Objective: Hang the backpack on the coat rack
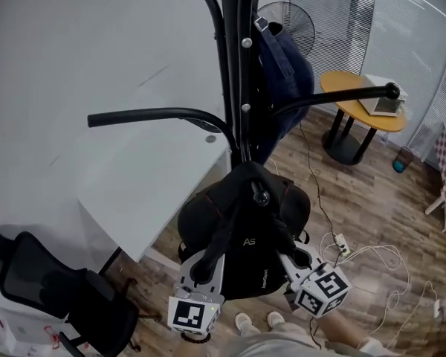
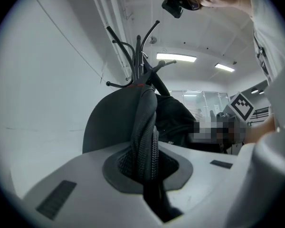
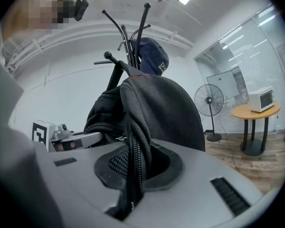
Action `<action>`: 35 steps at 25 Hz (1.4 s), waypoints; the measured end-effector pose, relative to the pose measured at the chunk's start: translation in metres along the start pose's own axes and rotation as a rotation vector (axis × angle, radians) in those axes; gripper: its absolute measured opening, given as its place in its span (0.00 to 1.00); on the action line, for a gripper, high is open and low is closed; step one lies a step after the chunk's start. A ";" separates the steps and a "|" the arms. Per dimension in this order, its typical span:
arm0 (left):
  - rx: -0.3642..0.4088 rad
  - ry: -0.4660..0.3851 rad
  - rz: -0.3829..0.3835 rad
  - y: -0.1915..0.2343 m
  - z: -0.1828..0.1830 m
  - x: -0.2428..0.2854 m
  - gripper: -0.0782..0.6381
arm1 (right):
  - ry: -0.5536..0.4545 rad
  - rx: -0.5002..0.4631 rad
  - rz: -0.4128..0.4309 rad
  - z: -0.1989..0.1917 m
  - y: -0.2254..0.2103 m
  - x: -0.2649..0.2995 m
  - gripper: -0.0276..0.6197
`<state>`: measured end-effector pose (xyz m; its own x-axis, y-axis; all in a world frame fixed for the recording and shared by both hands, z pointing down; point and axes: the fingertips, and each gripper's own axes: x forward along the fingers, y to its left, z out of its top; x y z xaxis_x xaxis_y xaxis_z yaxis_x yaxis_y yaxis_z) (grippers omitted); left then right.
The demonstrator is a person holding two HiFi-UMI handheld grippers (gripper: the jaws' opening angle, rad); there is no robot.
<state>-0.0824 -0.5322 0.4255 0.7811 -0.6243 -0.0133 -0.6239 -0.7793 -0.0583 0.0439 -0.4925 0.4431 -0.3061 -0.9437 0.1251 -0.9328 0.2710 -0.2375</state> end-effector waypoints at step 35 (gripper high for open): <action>-0.003 -0.129 0.293 -0.183 0.021 -0.195 0.18 | -0.135 -0.023 0.112 -0.063 0.028 -0.281 0.22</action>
<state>-0.1199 -0.2671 0.4176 0.5649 -0.8103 -0.1560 -0.8226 -0.5678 -0.0301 0.0914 -0.2078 0.4624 -0.3817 -0.9237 -0.0320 -0.8988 0.3791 -0.2200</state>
